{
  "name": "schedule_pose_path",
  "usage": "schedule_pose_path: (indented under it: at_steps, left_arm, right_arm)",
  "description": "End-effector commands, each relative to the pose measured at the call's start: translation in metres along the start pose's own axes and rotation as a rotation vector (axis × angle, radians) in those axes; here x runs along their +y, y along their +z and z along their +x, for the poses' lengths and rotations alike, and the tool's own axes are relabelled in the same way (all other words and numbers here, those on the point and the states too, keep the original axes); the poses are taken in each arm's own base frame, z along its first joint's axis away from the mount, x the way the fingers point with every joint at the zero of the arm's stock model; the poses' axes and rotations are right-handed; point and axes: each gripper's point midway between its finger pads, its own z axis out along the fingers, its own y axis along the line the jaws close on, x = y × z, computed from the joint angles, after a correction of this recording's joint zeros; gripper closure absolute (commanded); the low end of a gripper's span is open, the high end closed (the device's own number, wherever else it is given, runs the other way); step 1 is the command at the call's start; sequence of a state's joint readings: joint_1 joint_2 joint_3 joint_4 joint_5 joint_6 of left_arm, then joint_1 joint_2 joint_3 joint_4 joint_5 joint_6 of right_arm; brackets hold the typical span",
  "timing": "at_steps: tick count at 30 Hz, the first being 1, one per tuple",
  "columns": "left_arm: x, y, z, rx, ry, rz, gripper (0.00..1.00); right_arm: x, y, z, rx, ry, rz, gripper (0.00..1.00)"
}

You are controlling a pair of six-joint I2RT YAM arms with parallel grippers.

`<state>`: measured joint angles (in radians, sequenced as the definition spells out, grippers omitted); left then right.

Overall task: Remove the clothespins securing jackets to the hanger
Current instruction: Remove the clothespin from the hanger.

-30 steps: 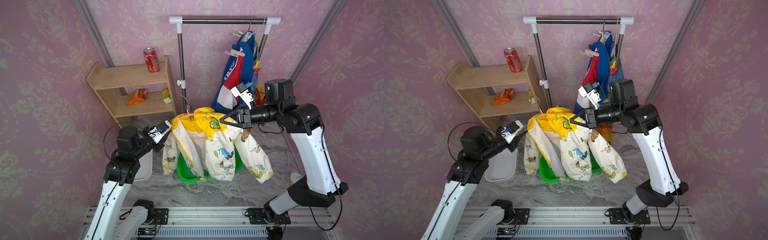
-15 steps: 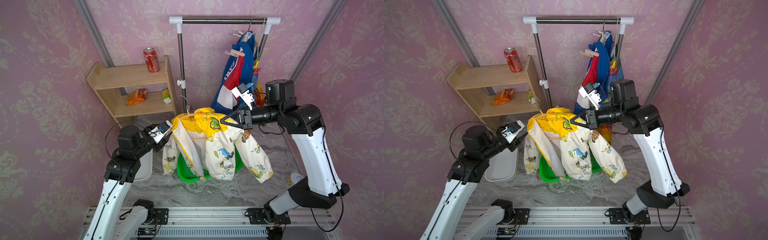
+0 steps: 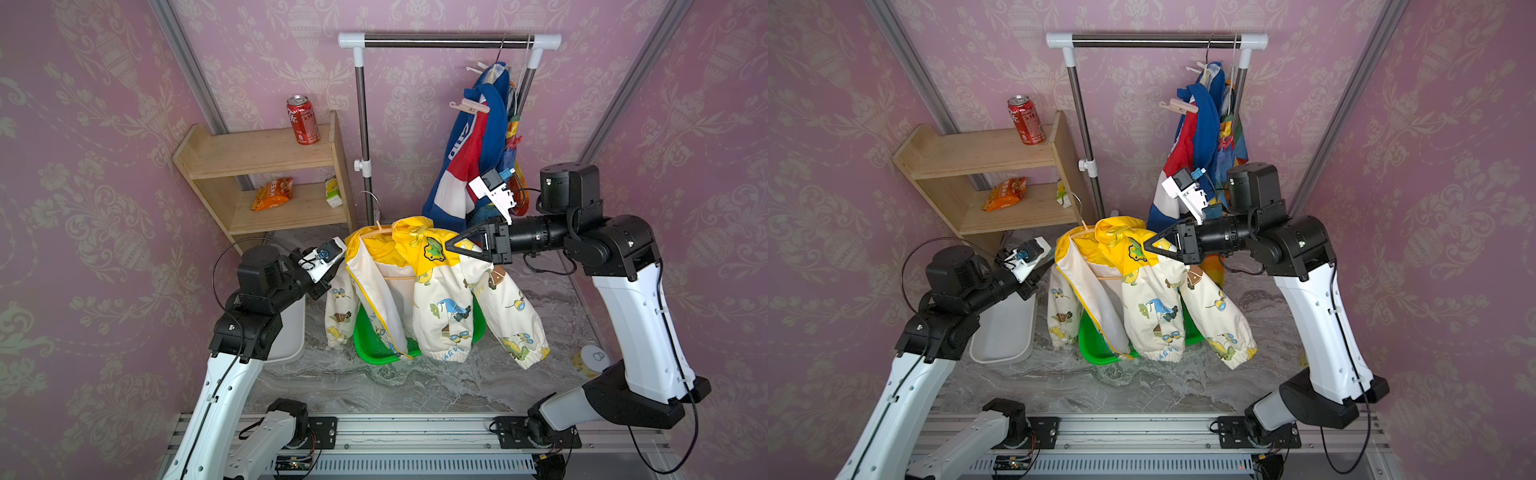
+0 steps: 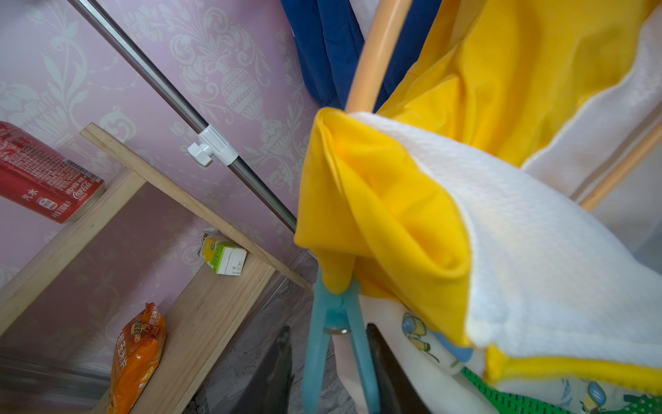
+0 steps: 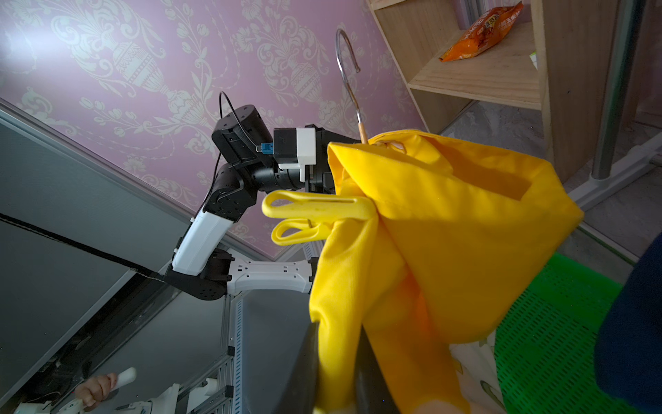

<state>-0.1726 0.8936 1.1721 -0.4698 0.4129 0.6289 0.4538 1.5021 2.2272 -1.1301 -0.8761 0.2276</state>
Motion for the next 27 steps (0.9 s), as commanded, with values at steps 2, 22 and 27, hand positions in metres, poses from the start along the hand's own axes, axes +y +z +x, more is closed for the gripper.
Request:
schedule_pose_path:
  at_steps: [2, 22, 27]
  left_arm:
    - [0.001, -0.005, -0.012, -0.019, -0.006, 0.016, 0.76]
    - [-0.01, -0.014, -0.007, 0.015, -0.045, 0.045, 1.0]
    - [-0.009, -0.027, -0.013, -0.001, -0.037, 0.022, 1.0]
  right_arm:
    - [0.027, -0.013, -0.011, -0.057, -0.12, -0.067, 1.0]
    - [0.006, -0.013, -0.019, -0.088, -0.142, 0.055, 1.0]
    - [-0.015, -0.01, -0.025, -0.11, -0.128, 0.142, 1.0]
